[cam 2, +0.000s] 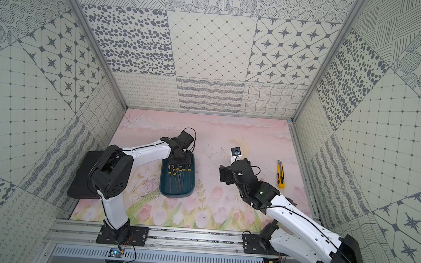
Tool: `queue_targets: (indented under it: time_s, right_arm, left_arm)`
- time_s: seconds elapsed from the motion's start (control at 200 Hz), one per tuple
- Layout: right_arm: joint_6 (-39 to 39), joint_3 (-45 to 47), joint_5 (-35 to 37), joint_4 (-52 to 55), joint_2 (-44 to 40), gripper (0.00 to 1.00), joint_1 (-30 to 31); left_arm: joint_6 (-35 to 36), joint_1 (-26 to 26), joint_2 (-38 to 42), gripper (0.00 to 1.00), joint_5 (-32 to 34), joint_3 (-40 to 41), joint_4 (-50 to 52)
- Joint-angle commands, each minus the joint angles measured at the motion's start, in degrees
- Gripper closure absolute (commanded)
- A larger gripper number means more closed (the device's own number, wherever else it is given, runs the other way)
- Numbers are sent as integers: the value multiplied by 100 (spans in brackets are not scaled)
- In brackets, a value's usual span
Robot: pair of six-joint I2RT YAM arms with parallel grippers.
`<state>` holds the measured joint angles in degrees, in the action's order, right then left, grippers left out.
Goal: Take the file tool out of the storage box
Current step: Pick up the file tool from the storage box.
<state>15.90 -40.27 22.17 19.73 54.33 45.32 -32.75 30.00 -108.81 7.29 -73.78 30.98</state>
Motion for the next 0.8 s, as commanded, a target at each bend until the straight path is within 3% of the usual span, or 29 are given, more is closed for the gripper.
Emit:
queue_targets:
  time_s: [0.0,0.365,0.79]
  right_arm:
    - [22,5,61,-102,-6,8,21]
    - [1,-60,-11,-160,145,8,26]
    - [52,-98,-149,-220,303,8,26]
  left_arm:
    - [-20,23,-181,66,18,-117,31]
    - [31,23,-460,78,16,-401,102]
    - [30,50,163,72,233,-164,328]
